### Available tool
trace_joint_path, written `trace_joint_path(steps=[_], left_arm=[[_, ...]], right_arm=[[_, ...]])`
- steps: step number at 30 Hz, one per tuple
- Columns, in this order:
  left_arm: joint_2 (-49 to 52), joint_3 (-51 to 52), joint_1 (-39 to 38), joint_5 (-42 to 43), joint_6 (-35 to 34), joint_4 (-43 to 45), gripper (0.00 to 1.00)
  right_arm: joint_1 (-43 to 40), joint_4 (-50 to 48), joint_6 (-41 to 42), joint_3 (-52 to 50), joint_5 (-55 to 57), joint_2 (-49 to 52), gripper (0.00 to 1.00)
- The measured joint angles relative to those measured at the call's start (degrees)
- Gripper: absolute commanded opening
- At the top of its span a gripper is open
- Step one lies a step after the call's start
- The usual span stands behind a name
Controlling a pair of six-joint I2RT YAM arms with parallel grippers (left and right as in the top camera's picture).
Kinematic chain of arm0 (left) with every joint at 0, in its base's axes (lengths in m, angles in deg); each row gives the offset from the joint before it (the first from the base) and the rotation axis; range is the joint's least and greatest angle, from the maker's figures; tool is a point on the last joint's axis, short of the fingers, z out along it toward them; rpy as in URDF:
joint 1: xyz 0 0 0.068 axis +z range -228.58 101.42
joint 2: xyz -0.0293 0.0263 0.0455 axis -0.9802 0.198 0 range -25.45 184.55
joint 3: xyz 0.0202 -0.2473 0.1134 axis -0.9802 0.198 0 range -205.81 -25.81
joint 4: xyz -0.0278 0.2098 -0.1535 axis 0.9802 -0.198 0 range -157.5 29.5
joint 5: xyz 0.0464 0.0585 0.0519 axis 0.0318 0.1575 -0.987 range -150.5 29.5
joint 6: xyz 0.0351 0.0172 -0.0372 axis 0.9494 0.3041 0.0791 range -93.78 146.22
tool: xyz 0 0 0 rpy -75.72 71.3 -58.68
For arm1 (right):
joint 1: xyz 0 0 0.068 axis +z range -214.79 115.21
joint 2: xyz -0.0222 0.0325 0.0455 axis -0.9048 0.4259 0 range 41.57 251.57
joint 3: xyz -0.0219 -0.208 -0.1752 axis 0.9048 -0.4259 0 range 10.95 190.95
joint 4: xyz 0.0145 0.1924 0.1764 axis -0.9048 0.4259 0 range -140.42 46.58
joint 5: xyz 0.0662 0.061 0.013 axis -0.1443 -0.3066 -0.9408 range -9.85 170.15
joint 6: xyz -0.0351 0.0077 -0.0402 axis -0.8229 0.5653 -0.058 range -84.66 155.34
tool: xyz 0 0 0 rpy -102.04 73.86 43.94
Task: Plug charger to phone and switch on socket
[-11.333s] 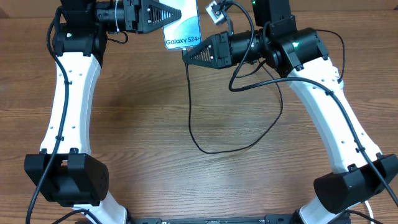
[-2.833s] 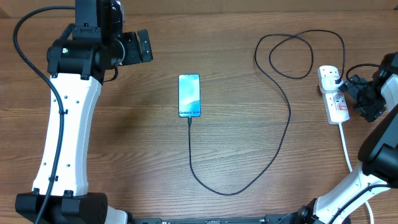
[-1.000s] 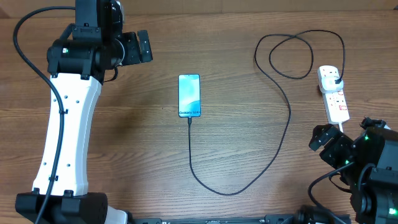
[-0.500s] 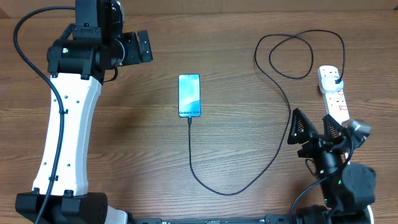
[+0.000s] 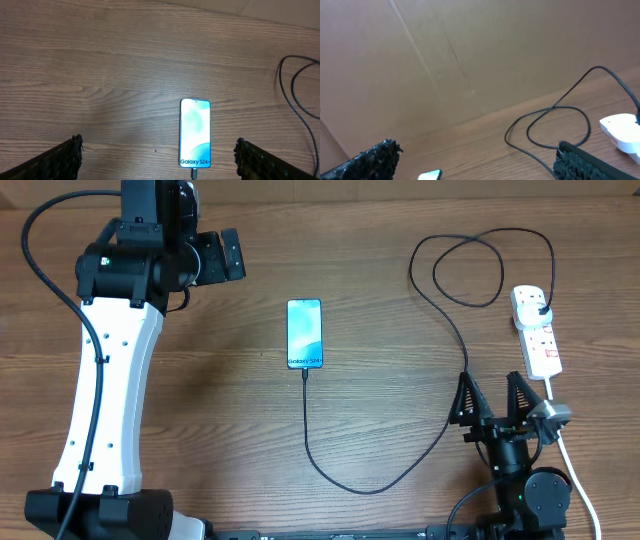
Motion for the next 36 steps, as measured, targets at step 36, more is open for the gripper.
trace_joint_path(steps=[36], left_arm=[[0.0,0.0,0.0,0.0,0.0,0.0,1.0]], right_arm=[[0.0,4.7,-26.8,-3.1,1.3,-0.2,1.0]])
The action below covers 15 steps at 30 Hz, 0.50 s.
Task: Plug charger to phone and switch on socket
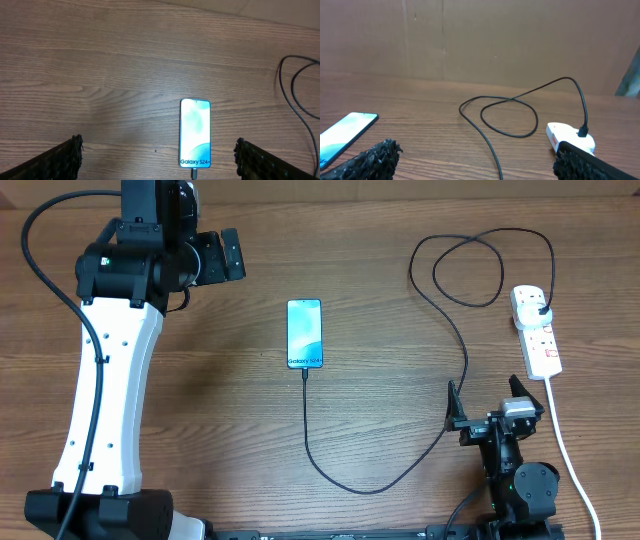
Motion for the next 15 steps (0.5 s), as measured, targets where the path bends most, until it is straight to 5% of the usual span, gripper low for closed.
trace_joint_path(steps=[15], left_arm=[[0.0,0.0,0.0,0.0,0.0,0.0,1.0]], right_arm=[[0.0,-0.1,1.0,0.0,0.0,0.0,1.0]])
